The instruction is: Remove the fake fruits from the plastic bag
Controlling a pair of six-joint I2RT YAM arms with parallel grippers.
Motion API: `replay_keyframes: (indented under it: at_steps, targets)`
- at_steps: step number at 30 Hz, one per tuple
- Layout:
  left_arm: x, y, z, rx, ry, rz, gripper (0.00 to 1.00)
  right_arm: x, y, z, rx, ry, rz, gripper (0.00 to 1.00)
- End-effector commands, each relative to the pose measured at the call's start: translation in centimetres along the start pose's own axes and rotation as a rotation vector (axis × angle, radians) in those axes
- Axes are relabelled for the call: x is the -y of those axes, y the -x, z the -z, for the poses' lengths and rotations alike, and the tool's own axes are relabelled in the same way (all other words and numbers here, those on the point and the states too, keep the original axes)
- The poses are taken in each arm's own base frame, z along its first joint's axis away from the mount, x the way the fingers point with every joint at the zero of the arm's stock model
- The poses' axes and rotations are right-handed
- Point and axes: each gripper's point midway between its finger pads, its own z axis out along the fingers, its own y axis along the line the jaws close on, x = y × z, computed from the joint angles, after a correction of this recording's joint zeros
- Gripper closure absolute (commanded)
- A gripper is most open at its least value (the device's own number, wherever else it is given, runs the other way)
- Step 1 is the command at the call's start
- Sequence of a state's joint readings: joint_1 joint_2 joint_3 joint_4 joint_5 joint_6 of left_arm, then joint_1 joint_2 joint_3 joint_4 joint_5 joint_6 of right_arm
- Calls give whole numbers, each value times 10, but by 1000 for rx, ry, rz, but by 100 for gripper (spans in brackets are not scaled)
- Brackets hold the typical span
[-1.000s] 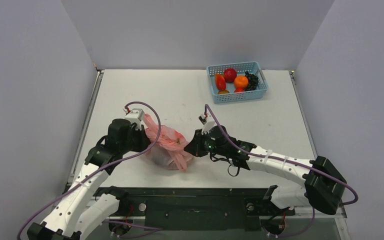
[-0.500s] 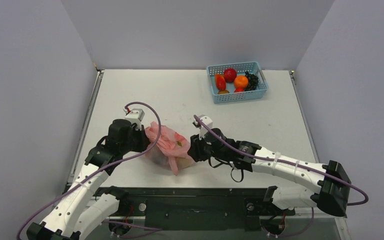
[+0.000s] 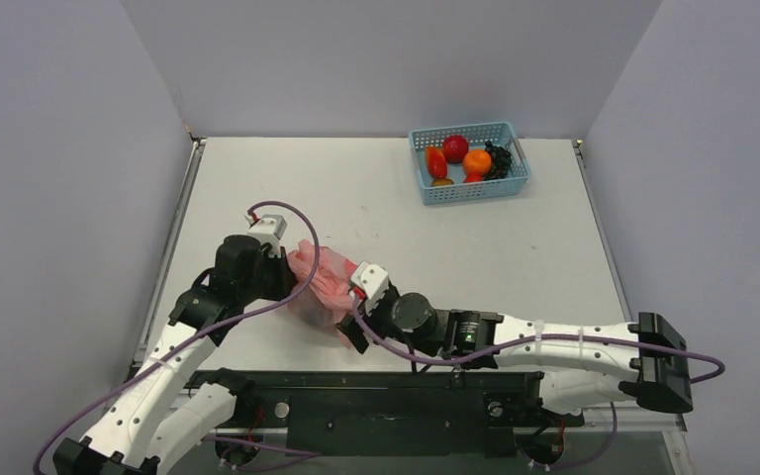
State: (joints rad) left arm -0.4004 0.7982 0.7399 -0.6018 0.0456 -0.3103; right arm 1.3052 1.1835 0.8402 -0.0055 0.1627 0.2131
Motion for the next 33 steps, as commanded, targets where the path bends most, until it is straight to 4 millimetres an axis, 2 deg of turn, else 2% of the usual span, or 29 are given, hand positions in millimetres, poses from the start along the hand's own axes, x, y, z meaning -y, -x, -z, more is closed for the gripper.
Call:
replay_keyframes:
  at_steps: [1, 2, 3, 4, 5, 6, 7, 9, 14, 21, 22, 23, 27, 28, 29, 30, 31, 33]
  targets:
    - [5, 16, -1, 54, -20, -7, 100, 0, 24, -21, 98, -96, 218, 33]
    - [5, 16, -1, 52, -20, -7, 100, 3, 27, -22, 96, -132, 275, 32]
    - [5, 17, -1, 54, -20, -7, 100, 4, 20, -27, 67, -171, 316, 32]
    - [5, 17, -1, 53, -19, -6, 100, 12, 17, -30, 37, -240, 375, 32]
    - [5, 17, -1, 54, -18, -6, 100, 9, 16, -30, 26, -261, 408, 32]
    - [5, 17, 0, 55, -18, -6, 100, 17, 15, -31, -3, -329, 473, 33]
    - [4, 17, 0, 56, -16, -4, 100, 14, 14, -31, -13, -353, 512, 34]
    - [3, 18, -1, 58, -13, -1, 100, 21, 14, -30, -36, -469, 591, 36]
    - [2, 18, -2, 52, -19, 7, 100, 36, 7, -35, -139, -675, 781, 46]
    - [1, 18, -4, 45, -27, 17, 100, 38, 4, -45, -182, -771, 871, 62]
    - [0, 18, -4, 44, -26, 18, 100, 38, 3, -46, -183, -777, 879, 65]
    - [0, 18, -5, 44, -26, 18, 100, 37, 5, -46, -179, -781, 883, 73]
    - [-1, 18, -5, 42, -23, 23, 100, 28, 15, -43, -131, -727, 829, 94]
    - [-2, 19, -5, 44, -20, 25, 100, 28, 14, -42, -124, -708, 801, 96]
    - [-3, 19, -5, 45, -18, 25, 100, 24, 21, -40, -97, -659, 769, 100]
    - [-4, 20, -4, 49, -15, 27, 100, 22, 17, -40, -107, -626, 744, 100]
    - [-4, 21, -3, 52, -15, 28, 100, 17, 23, -40, -89, -566, 712, 100]
    - [-4, 22, -3, 59, -21, 32, 100, 12, 23, -42, -84, -471, 650, 100]
